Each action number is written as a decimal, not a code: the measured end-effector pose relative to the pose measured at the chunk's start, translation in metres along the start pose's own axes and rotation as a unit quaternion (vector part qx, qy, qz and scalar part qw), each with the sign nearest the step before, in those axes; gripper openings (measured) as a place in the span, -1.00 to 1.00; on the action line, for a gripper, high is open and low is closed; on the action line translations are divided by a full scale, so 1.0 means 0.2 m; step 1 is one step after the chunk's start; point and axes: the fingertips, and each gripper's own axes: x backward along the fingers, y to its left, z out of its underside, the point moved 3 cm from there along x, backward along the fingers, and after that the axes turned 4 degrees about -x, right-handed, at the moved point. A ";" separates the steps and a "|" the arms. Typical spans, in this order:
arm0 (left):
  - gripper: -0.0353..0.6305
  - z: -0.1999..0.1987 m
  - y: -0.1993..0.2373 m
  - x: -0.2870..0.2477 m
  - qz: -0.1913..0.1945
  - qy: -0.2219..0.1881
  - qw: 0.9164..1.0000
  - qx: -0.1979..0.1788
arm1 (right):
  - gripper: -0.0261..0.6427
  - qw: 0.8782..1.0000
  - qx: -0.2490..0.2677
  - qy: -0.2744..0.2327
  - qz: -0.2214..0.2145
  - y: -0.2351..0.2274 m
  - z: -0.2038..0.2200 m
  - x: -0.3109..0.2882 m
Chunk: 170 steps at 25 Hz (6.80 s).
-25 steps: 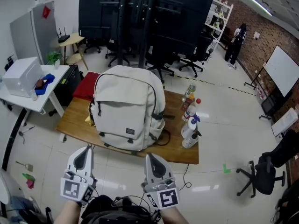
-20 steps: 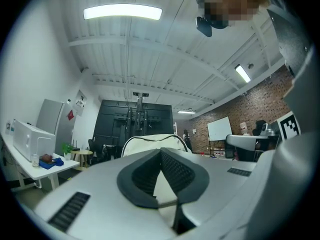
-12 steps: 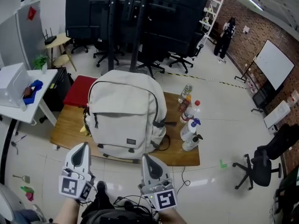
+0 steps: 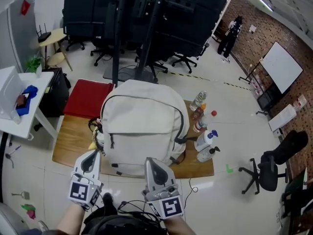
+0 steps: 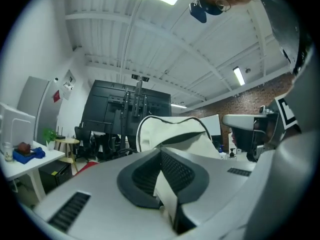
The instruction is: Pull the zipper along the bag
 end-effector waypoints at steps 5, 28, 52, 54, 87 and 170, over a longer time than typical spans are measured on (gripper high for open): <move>-0.79 -0.01 0.10 -0.08 0.040 -0.017 0.999 0.006 | -0.86 1.000 -0.006 0.016 0.018 0.10 0.06 -0.15; -0.14 0.24 0.15 -0.31 0.191 0.065 0.979 0.029 | -0.86 0.996 0.001 0.026 0.088 0.17 0.21 -0.37; -0.69 0.23 0.13 -0.42 0.197 0.069 0.974 0.086 | -0.86 0.992 -0.058 0.111 0.021 0.17 0.42 -0.51; -0.71 0.24 0.13 -0.42 0.201 0.071 0.974 0.083 | -0.86 0.989 -0.064 0.132 0.015 0.19 0.47 -0.54; -0.80 0.24 0.15 -0.42 0.235 0.076 0.964 0.096 | -0.75 0.970 -0.024 0.237 0.043 0.24 0.59 -0.75; -0.82 0.16 0.07 -0.43 0.136 0.056 0.982 0.117 | -0.82 0.957 0.048 0.192 0.210 -0.68 0.23 -0.19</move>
